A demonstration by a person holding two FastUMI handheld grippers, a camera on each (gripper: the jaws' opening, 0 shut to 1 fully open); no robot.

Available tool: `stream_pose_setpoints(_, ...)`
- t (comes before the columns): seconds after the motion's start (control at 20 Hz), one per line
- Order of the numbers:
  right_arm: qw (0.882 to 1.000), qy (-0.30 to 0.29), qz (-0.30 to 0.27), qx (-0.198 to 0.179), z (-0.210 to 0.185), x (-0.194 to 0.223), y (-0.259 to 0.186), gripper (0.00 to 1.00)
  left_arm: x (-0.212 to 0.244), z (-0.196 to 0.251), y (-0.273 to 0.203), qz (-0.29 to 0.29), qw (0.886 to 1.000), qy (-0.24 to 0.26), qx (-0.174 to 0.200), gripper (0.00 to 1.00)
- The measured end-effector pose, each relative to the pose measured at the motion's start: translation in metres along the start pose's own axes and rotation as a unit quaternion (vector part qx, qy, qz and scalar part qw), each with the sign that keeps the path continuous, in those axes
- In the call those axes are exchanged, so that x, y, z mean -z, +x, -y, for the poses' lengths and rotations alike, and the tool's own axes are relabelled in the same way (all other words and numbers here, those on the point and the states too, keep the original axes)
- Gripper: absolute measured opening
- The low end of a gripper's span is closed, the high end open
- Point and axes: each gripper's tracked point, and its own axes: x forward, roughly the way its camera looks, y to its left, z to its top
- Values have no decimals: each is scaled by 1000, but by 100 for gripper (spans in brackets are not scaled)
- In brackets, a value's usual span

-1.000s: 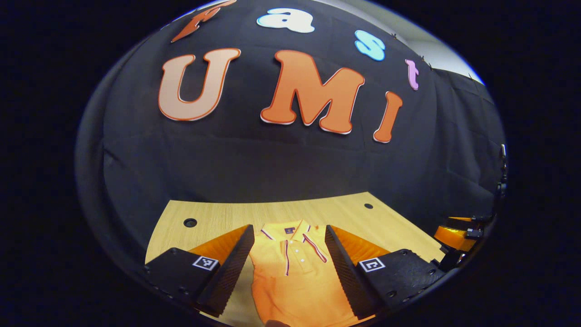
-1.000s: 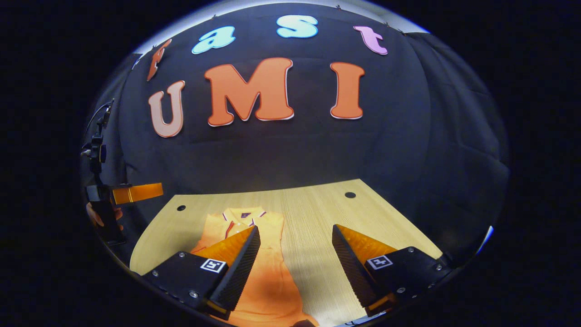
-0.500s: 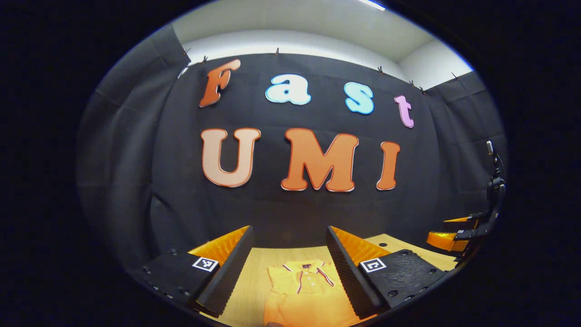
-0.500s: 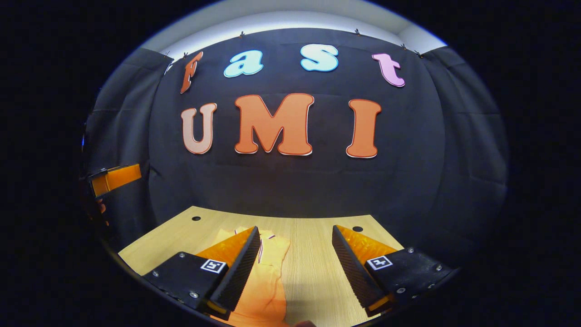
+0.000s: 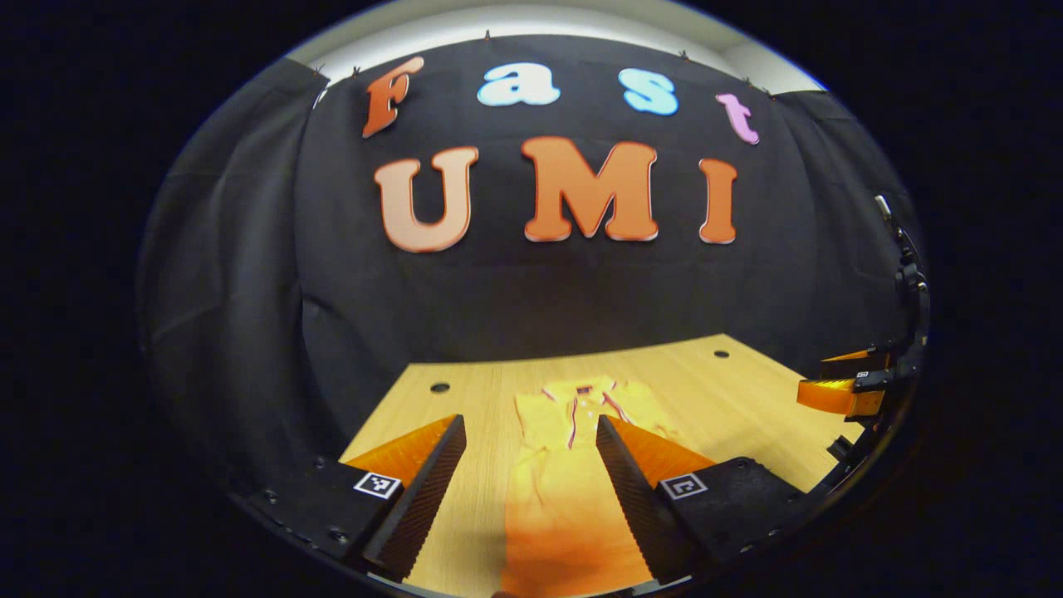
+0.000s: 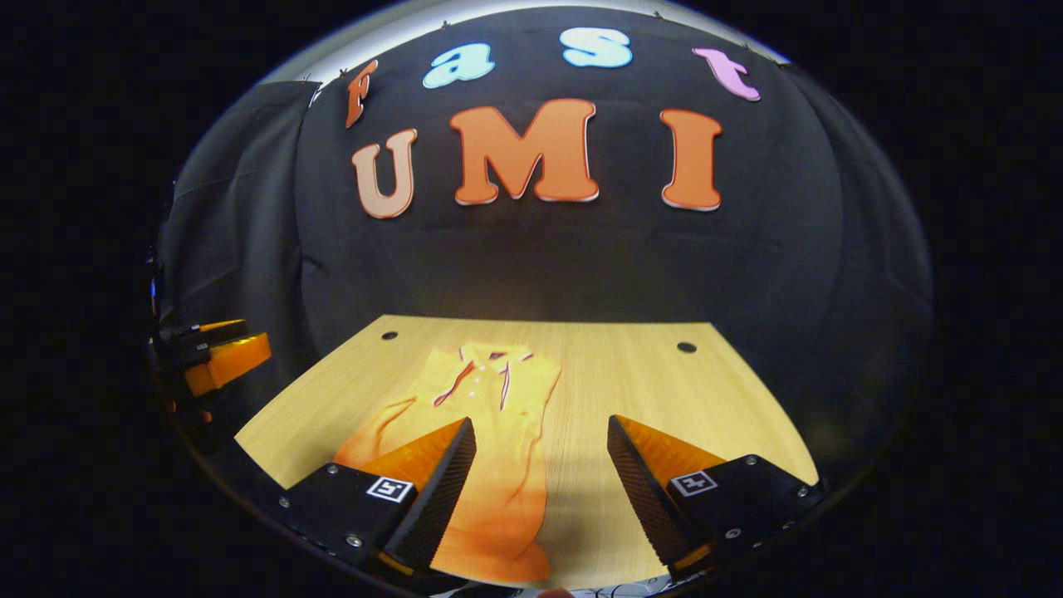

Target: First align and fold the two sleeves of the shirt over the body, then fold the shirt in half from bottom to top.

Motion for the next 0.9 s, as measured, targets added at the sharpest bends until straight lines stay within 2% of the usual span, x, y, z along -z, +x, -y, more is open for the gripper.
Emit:
stream_pose_setpoints(0.15, 998, 13, -54, -6, 0, 41, 3, 97, 40, 0, 15, -84, 996, -11, 17, 97)
stream_pose_setpoints(0.25, 995, 22, -93, -8, 0, 70, 4, 97, 48, 1, 19, -130, 991, -22, 36, 98)
stream_pose_setpoints(0.45, 986, 17, -166, 1, 5, 125, 5, 98, 45, -3, 23, -217, 975, -48, 21, 99)
stream_pose_setpoints(0.9, 961, 28, -275, -11, -14, 208, 6, 98, 38, -4, 27, -324, 945, -29, 24, 99)
